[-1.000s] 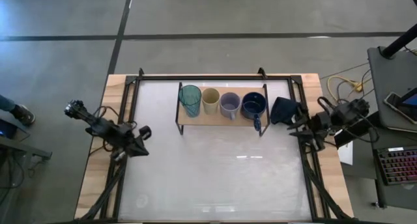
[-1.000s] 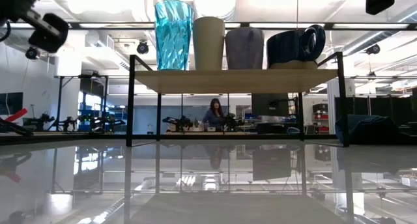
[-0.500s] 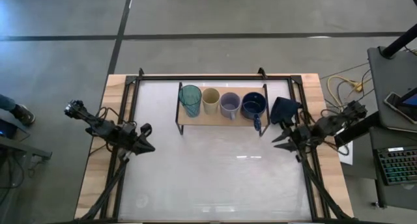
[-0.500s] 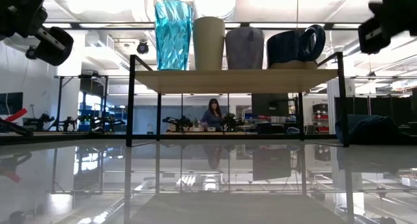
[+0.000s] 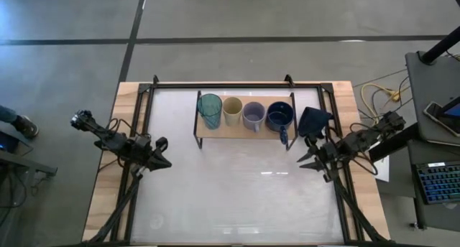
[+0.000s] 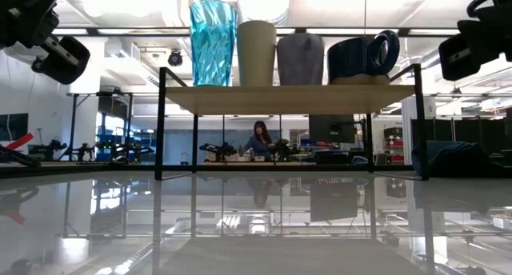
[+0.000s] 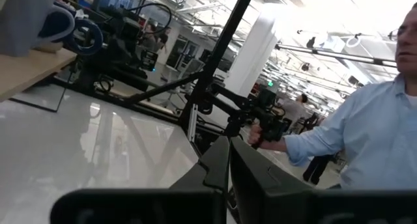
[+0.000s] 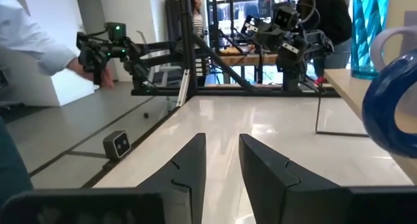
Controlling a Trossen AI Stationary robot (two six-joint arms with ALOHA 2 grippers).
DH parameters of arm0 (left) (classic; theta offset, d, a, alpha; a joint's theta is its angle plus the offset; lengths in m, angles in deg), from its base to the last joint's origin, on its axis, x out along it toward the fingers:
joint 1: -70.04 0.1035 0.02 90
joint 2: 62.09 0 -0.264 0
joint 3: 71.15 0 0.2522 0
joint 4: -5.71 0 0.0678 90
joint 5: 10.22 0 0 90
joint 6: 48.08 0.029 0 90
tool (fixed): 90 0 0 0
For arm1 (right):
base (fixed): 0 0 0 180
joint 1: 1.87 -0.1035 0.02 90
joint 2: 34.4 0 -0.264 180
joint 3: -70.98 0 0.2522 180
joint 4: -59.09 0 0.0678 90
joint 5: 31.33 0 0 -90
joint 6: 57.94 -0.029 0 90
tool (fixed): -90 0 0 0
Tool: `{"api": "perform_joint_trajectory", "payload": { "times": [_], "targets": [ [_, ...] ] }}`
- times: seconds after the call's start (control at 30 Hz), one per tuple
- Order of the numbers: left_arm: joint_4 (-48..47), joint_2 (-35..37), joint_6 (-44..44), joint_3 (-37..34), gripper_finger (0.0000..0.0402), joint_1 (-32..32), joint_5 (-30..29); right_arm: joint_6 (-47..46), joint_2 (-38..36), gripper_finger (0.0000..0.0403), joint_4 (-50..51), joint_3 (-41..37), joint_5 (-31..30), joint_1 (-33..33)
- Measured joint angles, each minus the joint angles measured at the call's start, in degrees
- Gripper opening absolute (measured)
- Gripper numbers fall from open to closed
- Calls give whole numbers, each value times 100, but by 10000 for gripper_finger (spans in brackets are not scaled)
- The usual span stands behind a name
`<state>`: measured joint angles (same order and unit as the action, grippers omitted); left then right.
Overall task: Stack small to large cups/mugs on shelf
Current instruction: Return to Home Position
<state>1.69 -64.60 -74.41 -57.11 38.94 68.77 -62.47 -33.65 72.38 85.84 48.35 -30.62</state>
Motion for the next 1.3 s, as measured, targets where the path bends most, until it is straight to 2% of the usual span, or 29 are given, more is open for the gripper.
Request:
{"api": "perform_joint_trajectory", "payload": {
  "times": [0.37,1.3],
  "targets": [
    [22,-15,0,0,0,1,0,-616,63,76,9,4,-18,0],
    [21,-85,-2,0,0,1,2,-602,78,81,15,4,-18,0]
  ]
}}
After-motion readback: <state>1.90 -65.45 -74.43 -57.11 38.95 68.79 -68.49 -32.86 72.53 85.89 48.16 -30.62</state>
